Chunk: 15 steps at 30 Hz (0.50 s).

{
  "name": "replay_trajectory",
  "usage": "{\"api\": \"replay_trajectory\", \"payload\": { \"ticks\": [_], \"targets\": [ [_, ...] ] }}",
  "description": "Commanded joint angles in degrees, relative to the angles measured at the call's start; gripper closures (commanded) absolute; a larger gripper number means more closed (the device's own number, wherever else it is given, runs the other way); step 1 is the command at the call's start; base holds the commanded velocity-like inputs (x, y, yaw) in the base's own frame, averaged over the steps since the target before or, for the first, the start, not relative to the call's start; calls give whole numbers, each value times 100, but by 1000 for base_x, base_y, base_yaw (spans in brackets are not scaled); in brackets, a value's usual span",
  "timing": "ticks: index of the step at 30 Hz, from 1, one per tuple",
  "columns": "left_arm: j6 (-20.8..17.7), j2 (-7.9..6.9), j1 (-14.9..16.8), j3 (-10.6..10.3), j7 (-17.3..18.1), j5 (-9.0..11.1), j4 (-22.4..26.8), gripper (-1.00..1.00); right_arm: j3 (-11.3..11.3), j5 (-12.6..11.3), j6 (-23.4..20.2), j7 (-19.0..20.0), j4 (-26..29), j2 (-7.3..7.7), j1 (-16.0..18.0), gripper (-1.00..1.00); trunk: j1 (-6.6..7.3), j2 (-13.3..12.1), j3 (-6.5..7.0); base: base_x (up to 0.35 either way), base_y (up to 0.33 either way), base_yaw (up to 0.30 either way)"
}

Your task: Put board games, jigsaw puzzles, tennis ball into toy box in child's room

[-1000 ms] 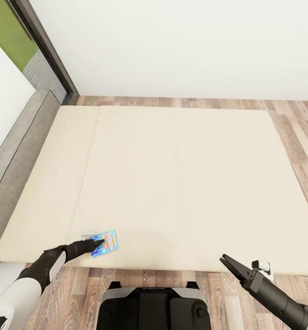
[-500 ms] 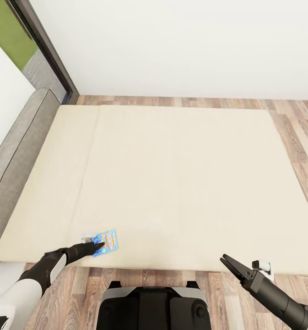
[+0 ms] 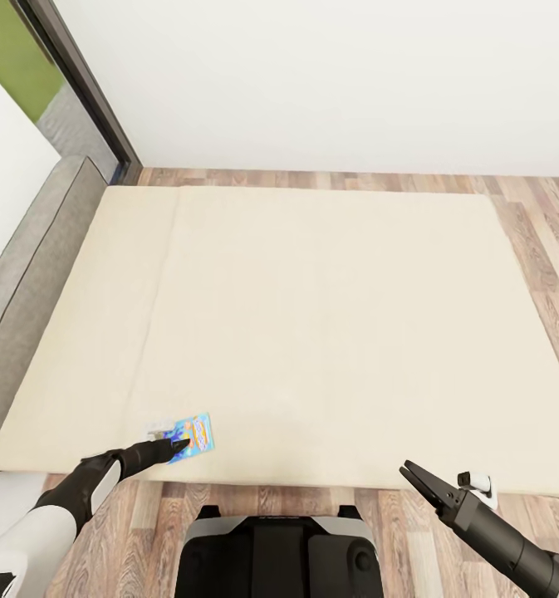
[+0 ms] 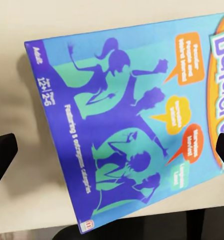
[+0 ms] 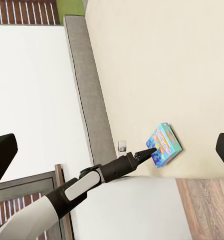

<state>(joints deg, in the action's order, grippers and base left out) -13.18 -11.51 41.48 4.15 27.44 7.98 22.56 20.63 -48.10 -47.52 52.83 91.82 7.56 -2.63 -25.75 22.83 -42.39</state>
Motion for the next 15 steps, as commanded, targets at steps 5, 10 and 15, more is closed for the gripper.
{"api": "replay_trajectory", "payload": {
  "ticks": [5, 10, 15],
  "targets": [
    [-31, 6, 1, 23, 24, 45, 3, -100, 1, -18, -29, -1, 3, 0, -1, -100, -3, 9, -7, 0, -19, 0],
    [-28, 5, 1, 23, 26, 47, 3, -100, -4, -20, -29, -3, 2, -3, -1, -100, -3, 9, -8, 0, -181, 0],
    [-27, 5, 1, 25, 54, 54, 16, -100, -6, -22, -29, -3, 2, -6, -1, -100, -3, 9, -8, 0, -59, 0]
  ]
}}
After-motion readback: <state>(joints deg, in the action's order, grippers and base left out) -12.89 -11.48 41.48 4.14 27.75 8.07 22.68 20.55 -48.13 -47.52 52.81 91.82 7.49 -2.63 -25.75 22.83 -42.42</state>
